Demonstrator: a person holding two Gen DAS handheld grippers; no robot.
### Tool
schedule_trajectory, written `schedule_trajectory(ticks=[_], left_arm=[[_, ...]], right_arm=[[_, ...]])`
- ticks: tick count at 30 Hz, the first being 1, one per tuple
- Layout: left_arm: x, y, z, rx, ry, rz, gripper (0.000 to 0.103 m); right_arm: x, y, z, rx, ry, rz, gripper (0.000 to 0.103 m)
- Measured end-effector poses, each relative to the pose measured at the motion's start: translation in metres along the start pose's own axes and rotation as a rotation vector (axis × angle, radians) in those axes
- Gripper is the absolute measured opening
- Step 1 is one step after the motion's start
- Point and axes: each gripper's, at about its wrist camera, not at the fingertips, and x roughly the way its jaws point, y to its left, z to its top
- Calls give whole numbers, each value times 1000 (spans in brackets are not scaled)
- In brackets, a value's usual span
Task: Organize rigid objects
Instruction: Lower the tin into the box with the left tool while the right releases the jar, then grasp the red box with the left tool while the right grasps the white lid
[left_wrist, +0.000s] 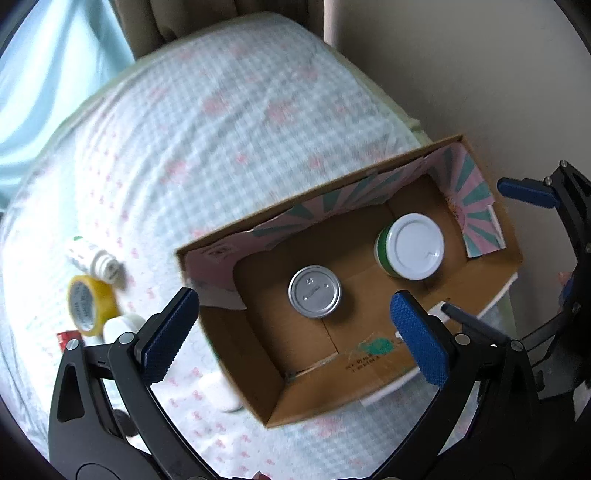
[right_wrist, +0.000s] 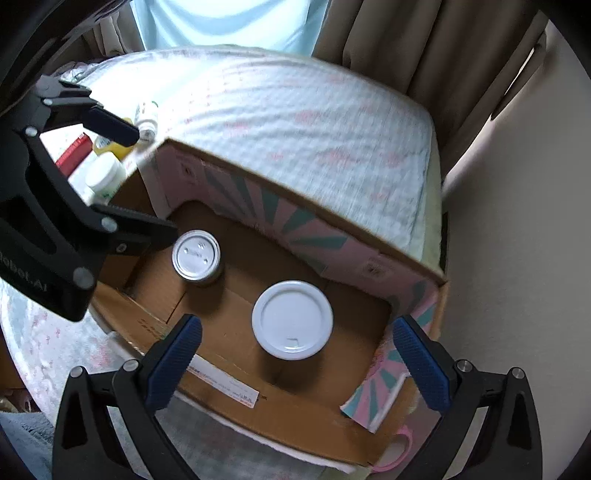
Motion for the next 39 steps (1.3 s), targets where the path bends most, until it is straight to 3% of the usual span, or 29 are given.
schedule_trajectory(ticks=[9,15,18,22,30,35,39], left_arm=[[-72,10,-28,-31,-89,12,103],[-131,26,-71,-79,-159,31,103],[-161,43,-99,-133,-194,-12,103],[-197,83,-139,-227,-252,-36,103],[-249,188,-214,-382,-326,35,103],[-260,249,-246,-410,-319,83,103],[-260,284,-262,-410,-317,86,103]], right_arm=[[-50,-3,18,30,-60,-23,103],[-91,13,38,67,-117,2,103],[-118,28,52,76,-166,22,103],[-149,52,73,96,-210,38,103],[-194,116,92,171,-250,47,103],[-203,160,96,199,-244,19,103],[-198,191,103,259,-230,63,103]])
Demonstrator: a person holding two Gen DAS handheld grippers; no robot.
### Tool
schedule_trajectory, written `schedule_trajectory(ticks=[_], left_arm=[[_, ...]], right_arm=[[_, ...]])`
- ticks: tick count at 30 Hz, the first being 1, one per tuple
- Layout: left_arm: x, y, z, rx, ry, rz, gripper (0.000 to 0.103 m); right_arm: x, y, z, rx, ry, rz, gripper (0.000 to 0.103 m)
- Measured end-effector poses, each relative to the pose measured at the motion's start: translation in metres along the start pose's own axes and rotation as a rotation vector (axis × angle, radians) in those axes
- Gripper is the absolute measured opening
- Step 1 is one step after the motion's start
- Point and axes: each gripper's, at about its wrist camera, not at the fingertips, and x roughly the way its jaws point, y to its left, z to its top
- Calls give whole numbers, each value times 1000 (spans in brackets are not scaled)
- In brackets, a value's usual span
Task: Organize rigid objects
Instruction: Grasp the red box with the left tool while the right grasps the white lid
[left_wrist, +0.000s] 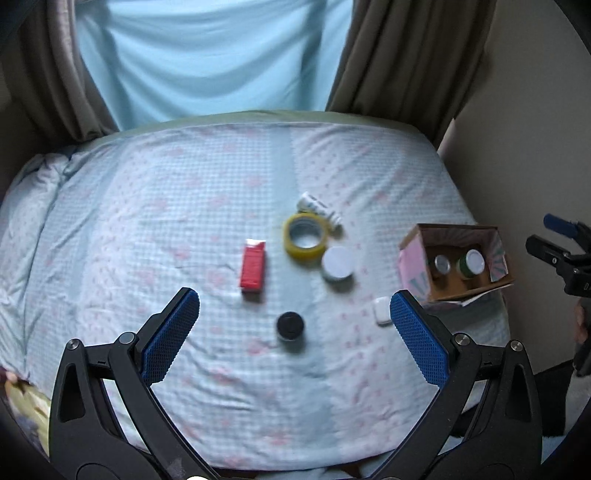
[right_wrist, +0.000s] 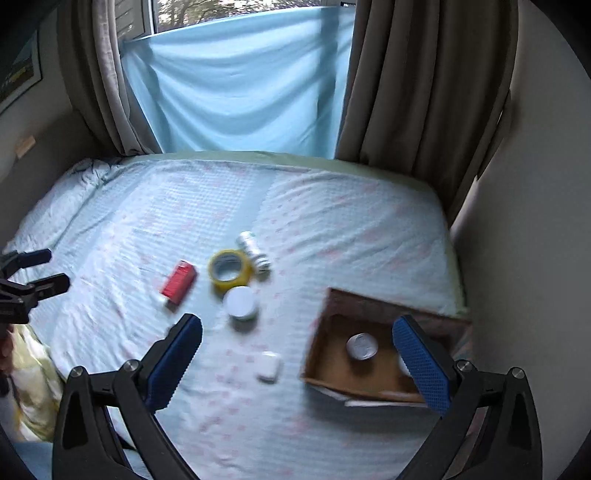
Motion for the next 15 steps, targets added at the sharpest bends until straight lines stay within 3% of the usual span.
schedule_trajectory(ticks=[9,15], left_arm=[[33,74,2,23,50,-12,103],[83,101,13,100,142,-54,103]], right_arm=[[43,76,0,64,48,-28,103],[78,111,-4,129,89,-47,103]])
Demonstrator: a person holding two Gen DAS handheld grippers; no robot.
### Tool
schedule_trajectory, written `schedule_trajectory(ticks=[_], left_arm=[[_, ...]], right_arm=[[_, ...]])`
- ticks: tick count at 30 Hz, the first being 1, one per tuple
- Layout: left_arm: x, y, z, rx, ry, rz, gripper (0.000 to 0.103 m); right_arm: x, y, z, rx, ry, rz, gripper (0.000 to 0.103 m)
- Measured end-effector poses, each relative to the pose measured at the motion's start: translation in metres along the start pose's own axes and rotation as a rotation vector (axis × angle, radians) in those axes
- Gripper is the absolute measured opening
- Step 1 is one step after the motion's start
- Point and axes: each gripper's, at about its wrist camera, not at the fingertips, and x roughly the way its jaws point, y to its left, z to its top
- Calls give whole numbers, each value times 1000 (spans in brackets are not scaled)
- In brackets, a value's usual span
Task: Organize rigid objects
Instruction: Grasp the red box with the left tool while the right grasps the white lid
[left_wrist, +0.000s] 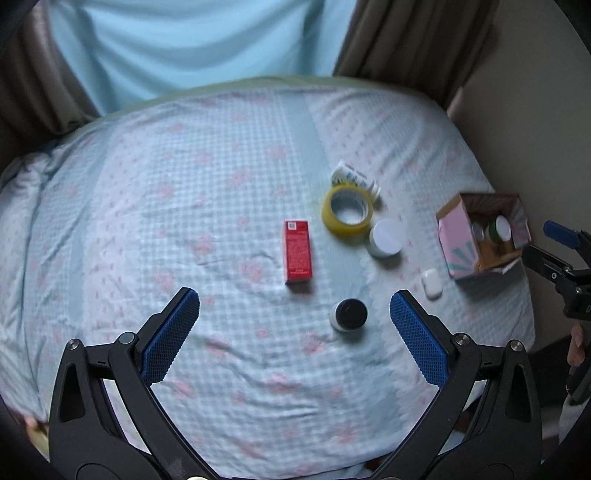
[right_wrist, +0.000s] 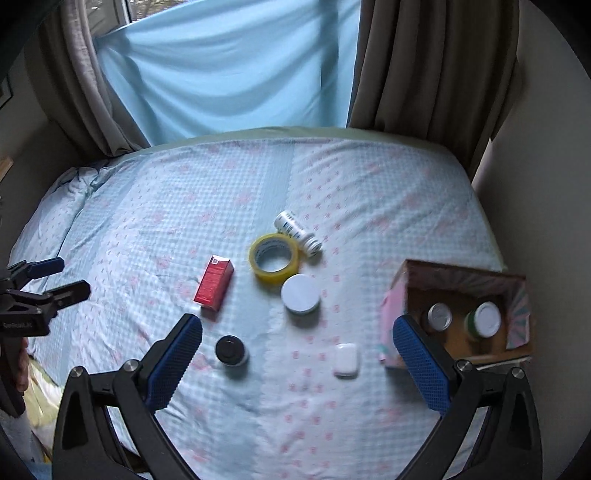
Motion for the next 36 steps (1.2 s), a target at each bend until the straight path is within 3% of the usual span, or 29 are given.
schedule_trajectory(ticks=[5,13,25,30,36], left_arm=[[42,3,18,45,57,3,103],[128,-7,48,24,192,-31,102],[266,-11,61,-22,412,6,98],[306,-10,53,-34,488,26,79],[329,-12,47,-45,526,29,69]], right_arm=[[31,17,-6,25,64,-10,103],[101,14,-3,68,169,-24,103],[244,-11,10,143,366,-31,103],[299,-23,5,221,471,-29,103],[325,-32,2,274,514,-53,99]])
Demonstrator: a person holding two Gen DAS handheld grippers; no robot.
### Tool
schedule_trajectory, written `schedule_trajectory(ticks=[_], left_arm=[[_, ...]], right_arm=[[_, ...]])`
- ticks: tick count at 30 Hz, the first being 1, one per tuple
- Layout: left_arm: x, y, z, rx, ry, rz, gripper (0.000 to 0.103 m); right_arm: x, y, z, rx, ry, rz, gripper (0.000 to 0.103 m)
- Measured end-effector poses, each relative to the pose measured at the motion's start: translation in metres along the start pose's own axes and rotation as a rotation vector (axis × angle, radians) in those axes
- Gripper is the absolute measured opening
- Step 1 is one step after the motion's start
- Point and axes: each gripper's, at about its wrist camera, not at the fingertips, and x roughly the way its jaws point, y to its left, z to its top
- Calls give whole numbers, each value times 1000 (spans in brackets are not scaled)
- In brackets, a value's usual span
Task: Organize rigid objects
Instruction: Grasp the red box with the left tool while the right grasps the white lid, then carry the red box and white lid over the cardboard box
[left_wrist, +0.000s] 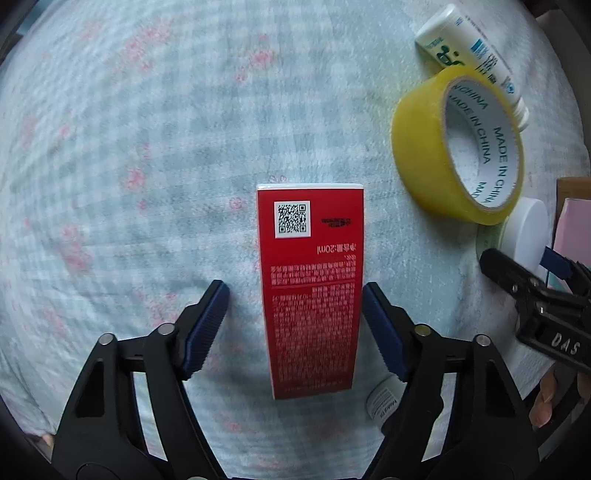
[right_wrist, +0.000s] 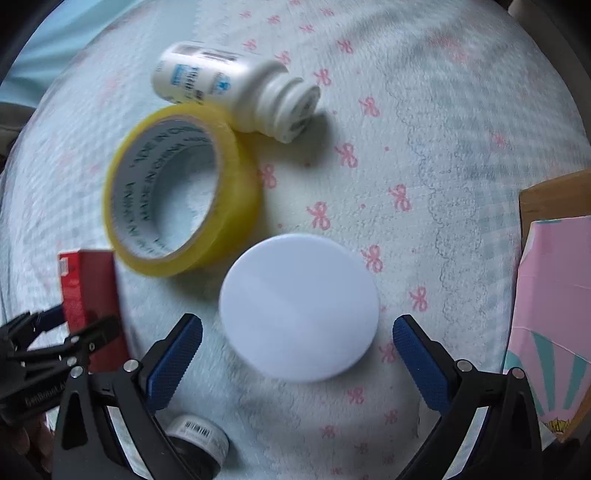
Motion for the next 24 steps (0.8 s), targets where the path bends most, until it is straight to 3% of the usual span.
schedule_trajectory(ticks=[3,4,6,9,16,24], left_arm=[[6,-4,3,5,4,14,67],[6,-6,5,7,1,20,62],[7,-10,6,16,-12,28,44],[4,-13,7,26,-29,19,39],[-9,1,9,15,-63,-24,37],[-48,23,-16,21,-148,-52,37]], right_arm=[[7,-4,5,26,28,-10,82],[10,-3,8,30,34,-6,72],[10,-2,10,33,33,-2,67],[10,0,11,33,38,-15,67],[5,8,18,38,37,-15,67],[-27,6,0,45,-32,6,66]])
